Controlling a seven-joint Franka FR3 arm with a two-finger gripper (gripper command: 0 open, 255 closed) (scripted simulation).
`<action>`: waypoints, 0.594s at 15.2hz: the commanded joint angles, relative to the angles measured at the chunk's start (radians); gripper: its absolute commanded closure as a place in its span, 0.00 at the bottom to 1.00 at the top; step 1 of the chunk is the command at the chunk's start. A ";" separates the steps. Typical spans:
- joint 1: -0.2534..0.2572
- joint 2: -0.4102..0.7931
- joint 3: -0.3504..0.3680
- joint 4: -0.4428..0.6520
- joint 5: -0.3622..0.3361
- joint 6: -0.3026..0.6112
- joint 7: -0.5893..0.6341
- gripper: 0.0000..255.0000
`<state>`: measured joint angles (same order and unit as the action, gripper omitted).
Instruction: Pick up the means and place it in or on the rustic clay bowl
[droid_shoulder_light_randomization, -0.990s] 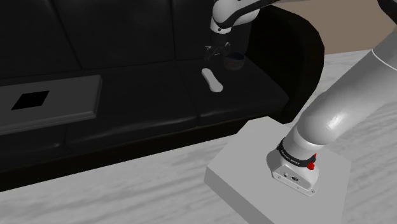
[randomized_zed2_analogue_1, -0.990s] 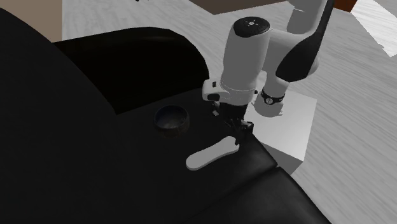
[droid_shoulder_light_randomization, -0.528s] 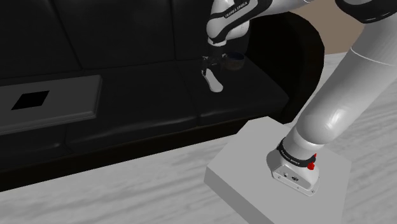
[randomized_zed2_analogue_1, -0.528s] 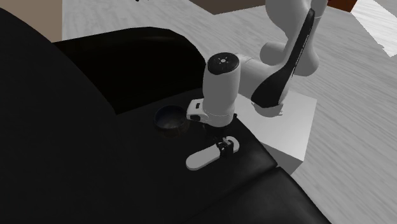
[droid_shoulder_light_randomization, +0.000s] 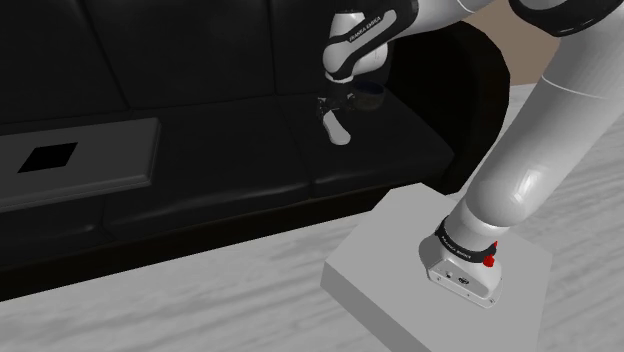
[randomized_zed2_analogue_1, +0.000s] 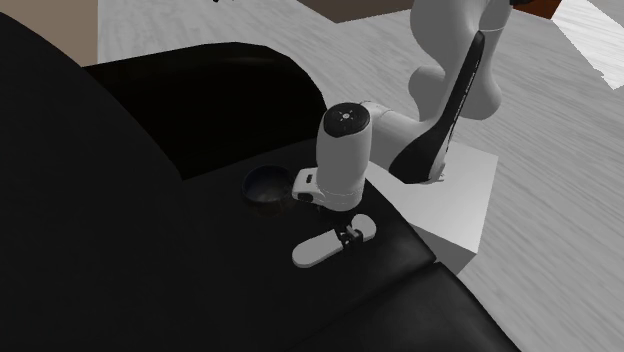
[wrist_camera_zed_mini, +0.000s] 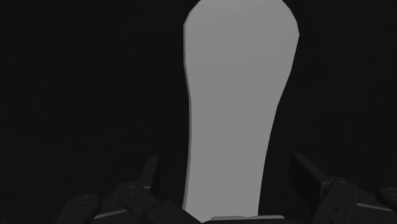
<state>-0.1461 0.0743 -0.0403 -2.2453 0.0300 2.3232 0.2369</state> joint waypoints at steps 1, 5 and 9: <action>0.000 0.002 0.000 0.000 0.000 0.002 0.000 0.00; 0.000 0.002 0.000 0.000 0.000 0.002 0.000 0.00; 0.000 0.002 0.000 0.000 0.000 0.002 0.000 1.00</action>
<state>-0.1459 0.0760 -0.0401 -2.2453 0.0301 2.3250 0.2372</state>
